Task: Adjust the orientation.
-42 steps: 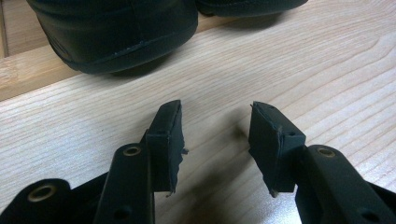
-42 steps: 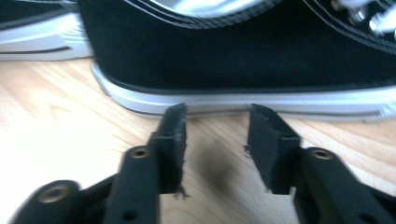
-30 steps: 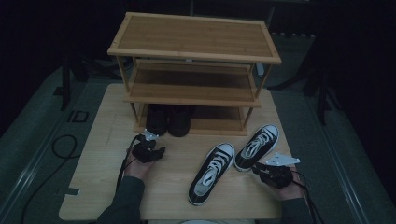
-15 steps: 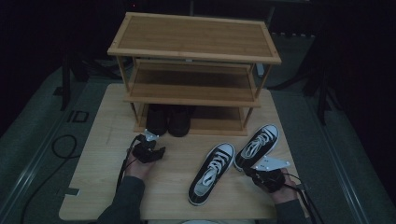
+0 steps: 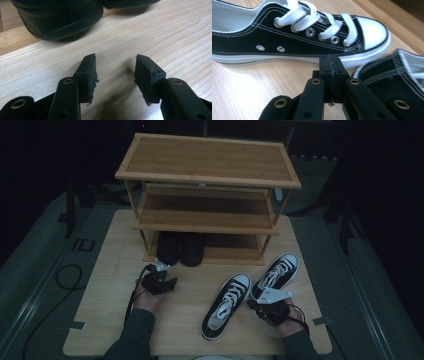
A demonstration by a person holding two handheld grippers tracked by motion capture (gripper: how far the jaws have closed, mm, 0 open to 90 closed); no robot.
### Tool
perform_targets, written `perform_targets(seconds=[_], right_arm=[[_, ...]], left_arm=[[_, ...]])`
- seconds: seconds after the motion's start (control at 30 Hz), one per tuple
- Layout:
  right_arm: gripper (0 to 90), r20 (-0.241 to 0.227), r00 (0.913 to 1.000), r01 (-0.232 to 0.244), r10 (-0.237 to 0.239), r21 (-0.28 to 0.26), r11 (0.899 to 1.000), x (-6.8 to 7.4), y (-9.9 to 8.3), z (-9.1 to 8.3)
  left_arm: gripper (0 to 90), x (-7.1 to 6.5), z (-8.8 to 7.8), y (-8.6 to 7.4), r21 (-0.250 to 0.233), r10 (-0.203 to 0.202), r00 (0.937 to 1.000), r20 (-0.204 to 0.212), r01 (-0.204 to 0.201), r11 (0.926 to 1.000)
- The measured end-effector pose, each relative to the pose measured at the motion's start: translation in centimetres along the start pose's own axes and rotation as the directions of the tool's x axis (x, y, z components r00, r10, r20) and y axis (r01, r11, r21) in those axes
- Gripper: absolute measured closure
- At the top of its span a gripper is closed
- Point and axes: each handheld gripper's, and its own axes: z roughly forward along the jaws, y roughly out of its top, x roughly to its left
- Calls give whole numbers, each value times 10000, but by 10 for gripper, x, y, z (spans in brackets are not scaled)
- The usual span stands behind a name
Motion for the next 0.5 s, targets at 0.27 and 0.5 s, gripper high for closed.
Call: perform_targets(seconds=[0.27,0.5], right_arm=[[895,206,9996,191,-201,500,9986,5,6,13],[895,158,9996,212,-223,658,9976,6,10,22]], left_arm=[[524,0,0,0,-3,2,10000,7,-2,10000],[524,0,0,0,-6,7,10000,9,-7,10000]])
